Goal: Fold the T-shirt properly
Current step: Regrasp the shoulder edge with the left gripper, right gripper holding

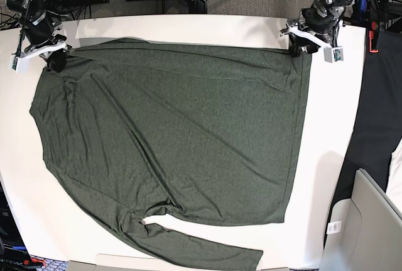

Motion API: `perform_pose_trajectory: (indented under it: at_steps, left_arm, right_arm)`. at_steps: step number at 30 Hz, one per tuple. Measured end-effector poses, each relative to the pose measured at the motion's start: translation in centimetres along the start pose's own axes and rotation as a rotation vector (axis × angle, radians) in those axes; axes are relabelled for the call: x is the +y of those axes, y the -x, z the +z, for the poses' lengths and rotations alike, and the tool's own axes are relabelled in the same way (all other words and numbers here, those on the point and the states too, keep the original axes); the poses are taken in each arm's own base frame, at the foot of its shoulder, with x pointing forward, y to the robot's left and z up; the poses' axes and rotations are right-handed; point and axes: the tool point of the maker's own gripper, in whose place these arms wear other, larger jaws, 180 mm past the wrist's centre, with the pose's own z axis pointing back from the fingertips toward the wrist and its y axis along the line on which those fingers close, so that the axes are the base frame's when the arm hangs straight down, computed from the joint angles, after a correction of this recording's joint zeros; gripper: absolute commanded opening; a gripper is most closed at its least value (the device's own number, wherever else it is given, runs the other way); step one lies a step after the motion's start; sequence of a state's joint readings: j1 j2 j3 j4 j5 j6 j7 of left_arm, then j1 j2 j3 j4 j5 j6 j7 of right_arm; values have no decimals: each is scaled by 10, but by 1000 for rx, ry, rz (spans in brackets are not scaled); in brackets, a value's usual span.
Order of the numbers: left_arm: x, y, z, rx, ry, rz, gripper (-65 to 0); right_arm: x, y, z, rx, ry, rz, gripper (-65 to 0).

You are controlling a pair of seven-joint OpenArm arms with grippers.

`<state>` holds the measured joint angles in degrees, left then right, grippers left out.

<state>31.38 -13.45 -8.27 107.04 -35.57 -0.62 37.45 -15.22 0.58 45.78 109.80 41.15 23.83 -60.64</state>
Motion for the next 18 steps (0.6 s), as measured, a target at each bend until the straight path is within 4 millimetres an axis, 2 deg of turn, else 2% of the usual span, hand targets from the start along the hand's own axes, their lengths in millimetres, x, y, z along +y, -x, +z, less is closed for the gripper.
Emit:
perform_pose_trajectory:
  at_steps: [6, 18]
  left_arm:
    - [4, -5, -11, -20, -2, 20, -351]
    - [-11, -8, -13, -24, 85, 149, -353]
  right_arm:
    - [0, 1, 0, 1, 0, 0, -648]
    - [0, 0, 0, 0, -2, -2, -648]
